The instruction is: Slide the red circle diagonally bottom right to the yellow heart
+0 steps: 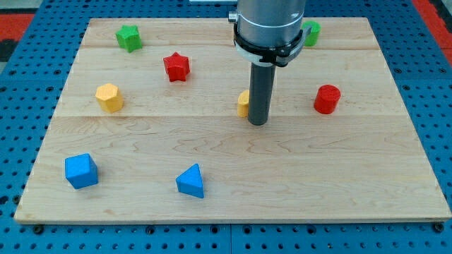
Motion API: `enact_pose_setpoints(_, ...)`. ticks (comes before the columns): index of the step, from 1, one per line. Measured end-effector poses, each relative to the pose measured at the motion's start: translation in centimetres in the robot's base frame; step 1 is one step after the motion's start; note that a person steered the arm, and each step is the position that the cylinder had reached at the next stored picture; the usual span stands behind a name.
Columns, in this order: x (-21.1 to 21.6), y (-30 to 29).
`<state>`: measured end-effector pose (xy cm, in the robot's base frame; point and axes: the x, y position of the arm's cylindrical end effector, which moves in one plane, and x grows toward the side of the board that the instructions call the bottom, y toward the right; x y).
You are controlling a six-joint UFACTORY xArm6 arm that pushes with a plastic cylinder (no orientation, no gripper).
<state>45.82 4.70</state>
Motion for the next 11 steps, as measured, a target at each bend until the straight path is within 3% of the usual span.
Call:
enact_pose_setpoints(1,0.4,2.0)
enact_pose_setpoints(3,-4.6,-0.2)
enact_pose_setpoints(4,-9.5,5.6)
enact_pose_setpoints(5,-9.3,13.2)
enact_pose_setpoints(6,-7.0,15.4)
enact_pose_setpoints(9,2.9,10.2)
enact_pose_setpoints(10,-0.1,14.2)
enact_pose_setpoints(11,-6.0,10.8)
